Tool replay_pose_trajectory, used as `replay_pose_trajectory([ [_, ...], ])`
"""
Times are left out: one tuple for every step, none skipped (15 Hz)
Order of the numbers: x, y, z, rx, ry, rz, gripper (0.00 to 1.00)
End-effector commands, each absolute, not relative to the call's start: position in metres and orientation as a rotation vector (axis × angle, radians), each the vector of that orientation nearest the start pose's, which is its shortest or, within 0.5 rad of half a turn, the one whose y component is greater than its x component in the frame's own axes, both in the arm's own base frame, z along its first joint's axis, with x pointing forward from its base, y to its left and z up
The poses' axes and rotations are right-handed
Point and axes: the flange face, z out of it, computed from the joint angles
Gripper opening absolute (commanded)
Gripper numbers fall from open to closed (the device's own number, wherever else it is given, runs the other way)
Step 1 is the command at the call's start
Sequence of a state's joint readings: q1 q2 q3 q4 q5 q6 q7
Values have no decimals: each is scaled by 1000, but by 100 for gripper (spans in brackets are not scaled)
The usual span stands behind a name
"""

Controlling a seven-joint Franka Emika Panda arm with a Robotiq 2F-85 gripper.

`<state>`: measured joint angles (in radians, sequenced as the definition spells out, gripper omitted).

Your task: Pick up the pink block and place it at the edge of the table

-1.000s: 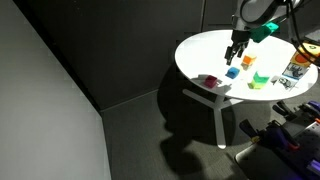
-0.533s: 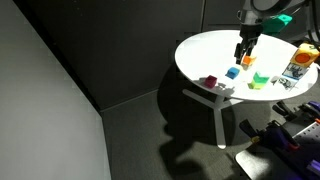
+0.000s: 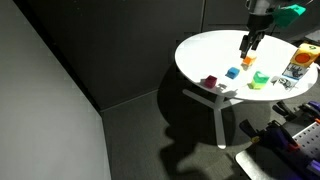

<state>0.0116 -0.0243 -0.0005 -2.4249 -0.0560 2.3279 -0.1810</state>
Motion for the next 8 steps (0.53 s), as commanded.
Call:
replay_pose_trajectory([
  [462,-3,329,-3124,-242,76,100],
  [461,-5,331,-3115,-217,69,100],
  [461,-6,334,-3108,-194,58,100],
  [469,-2,324,-3119,-261,72,100],
  [469,-3,326,-3118,-255,67,100],
  [469,-2,325,-3117,-256,69,100],
  [469,-2,324,-3117,-257,72,100],
  [469,-2,323,-3117,-258,76,100],
])
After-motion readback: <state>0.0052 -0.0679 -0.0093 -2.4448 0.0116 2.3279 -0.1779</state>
